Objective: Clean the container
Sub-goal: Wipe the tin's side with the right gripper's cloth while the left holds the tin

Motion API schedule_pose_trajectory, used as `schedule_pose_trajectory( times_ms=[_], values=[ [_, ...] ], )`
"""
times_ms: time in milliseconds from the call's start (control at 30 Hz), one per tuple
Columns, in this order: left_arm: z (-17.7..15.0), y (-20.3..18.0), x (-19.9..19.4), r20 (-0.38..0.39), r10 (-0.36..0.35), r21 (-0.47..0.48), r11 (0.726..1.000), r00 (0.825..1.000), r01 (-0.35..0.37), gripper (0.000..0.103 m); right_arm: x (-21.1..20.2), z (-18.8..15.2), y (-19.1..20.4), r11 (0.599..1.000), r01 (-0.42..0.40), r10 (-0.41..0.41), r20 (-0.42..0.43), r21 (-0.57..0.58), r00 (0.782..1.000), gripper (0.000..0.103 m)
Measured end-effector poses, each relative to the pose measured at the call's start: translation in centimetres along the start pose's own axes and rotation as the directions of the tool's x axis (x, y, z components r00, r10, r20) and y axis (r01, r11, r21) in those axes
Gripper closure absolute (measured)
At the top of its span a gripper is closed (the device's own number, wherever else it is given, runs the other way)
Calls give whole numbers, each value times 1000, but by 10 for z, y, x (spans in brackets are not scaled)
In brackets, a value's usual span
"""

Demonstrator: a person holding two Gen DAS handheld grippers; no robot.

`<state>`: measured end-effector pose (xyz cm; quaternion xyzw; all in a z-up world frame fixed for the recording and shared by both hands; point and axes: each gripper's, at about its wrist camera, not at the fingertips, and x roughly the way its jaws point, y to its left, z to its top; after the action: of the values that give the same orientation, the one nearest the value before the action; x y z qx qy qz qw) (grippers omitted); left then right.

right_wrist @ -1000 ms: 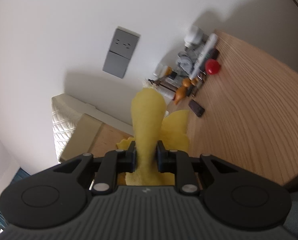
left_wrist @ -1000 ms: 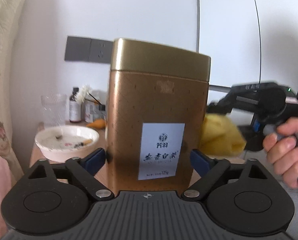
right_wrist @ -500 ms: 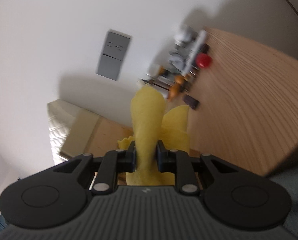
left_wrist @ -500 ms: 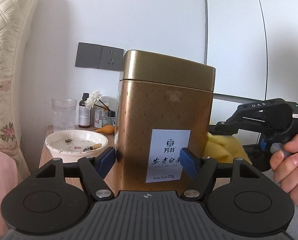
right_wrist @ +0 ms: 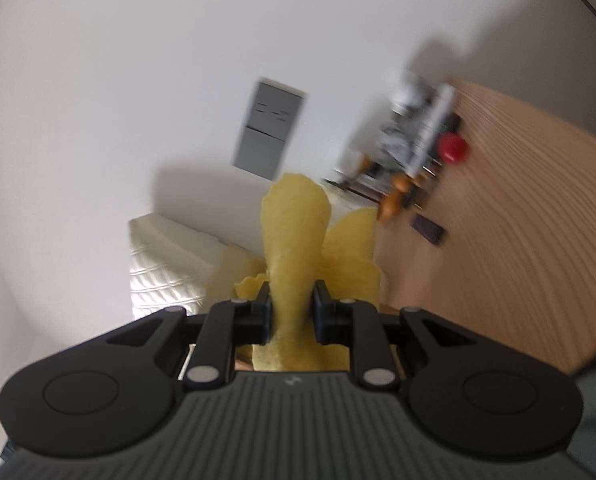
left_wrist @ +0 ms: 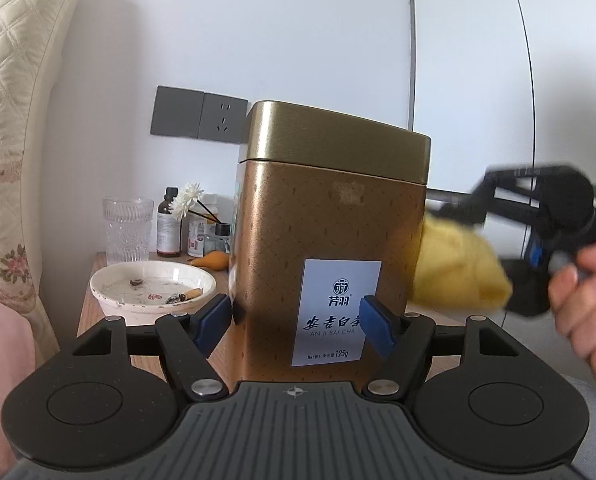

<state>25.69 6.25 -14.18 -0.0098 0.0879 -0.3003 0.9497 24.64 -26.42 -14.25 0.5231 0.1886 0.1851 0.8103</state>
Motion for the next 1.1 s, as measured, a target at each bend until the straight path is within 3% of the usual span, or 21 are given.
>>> schedule_pose_trajectory(
  times_ms=[167, 500, 633, 833, 1033, 1100],
  values=[
    [-1, -2, 1, 3, 8, 6, 1000, 1000, -8, 28, 0, -10, -17, 997, 41, -40, -15, 64, 999, 81],
    [-2, 1, 2, 8, 7, 24, 1000, 1000, -8, 28, 2, 5, 20, 998, -55, 56, 35, -36, 998, 81],
    [-2, 4, 3, 9, -2, 13, 1000, 1000, 2, 28, 4, -5, -1, 998, 51, -51, 3, -30, 999, 81],
    [-3, 4, 3, 11, -2, 8, 1000, 1000, 2, 28, 2, -17, -28, 995, 74, -73, -12, 69, 997, 81],
    [-2, 3, 4, 11, 2, 17, 1000, 1000, -2, 28, 5, 2, 9, 1000, -2, 2, 4, -6, 1000, 81],
    [-3, 3, 4, 13, 3, 21, 1000, 1000, -3, 28, 5, 5, 17, 999, 11, -11, -2, -51, 1000, 81]
  ],
)
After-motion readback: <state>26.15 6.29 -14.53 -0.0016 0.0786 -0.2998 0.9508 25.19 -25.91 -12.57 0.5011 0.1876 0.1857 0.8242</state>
